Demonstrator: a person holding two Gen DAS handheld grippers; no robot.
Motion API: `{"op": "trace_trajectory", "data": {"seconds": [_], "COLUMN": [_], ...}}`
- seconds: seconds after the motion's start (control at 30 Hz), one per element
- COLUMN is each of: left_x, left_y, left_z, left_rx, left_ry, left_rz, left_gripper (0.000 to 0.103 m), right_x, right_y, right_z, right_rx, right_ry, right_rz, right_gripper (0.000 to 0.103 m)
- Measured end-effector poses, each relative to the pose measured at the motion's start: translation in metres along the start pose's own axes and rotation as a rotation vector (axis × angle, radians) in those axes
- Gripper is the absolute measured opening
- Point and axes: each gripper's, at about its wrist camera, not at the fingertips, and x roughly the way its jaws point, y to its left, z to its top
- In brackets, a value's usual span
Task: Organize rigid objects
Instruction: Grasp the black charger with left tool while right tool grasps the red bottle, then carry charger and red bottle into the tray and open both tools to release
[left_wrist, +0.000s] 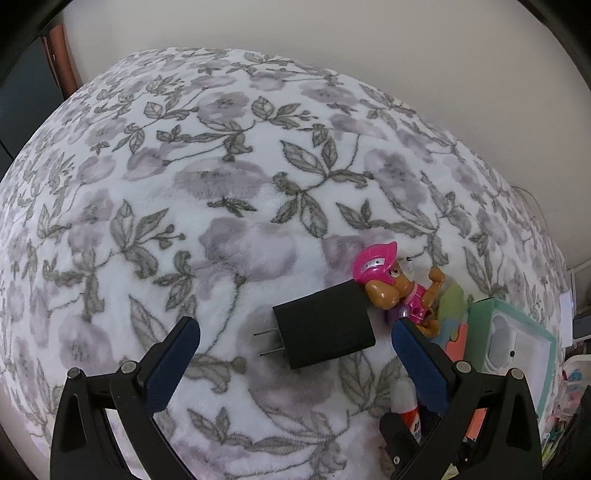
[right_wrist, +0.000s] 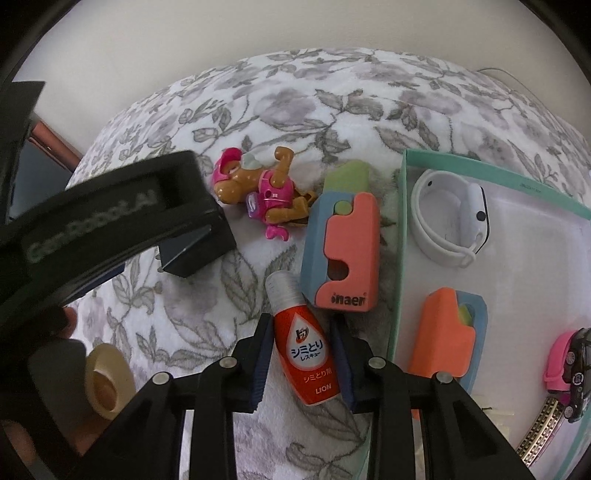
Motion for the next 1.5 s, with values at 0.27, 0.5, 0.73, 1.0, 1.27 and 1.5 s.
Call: {"op": "trace_trajectory", "data": {"seconds": [0.27, 0.5, 0.73, 1.0, 1.27, 1.5], "left_x": [0.007, 0.003, -0.009, -0.047, -0.108, -0.145], "left_y": [0.003, 0.014, 0.021, 0.019, 0.009, -0.009], "left_z": [-0.002, -0.004, -0.018, -0.040, -0.044, -0.044], "left_rx": [-0.008, -0.029, -0.060, -0.056, -0.045, -0.022], "left_ry": [0.011, 0.048, 0.101, 0.062, -0.073, -0.196], "left_rz": [-0.016, 0.036, 0.088, 0.070, 0.028, -0.035], "left_gripper": [0.072, 0.072, 0.072, 0.072, 0.072, 0.072], "right_x": [0.001, 0.002, -0.002, -0.018, -0.063, -0.121], "right_y": [0.001, 0.003, 0.005, -0.001, -0.008, -0.030], "right_z": [0.002, 0.004, -0.008, -0.027, -0.030, -0.028], "right_rx": [-0.015, -0.044, -0.041, 0.006, 0.042, 0.111], "right_ry": [0.000, 0.010, 0.032, 0.042, -0.050, -0.202], "right_rz": [-0.004, -0.021, -0.034, -0.001, 0.026, 0.004], "right_gripper": [0.033, 0.033, 0.032, 0.031, 0.031, 0.031]}}
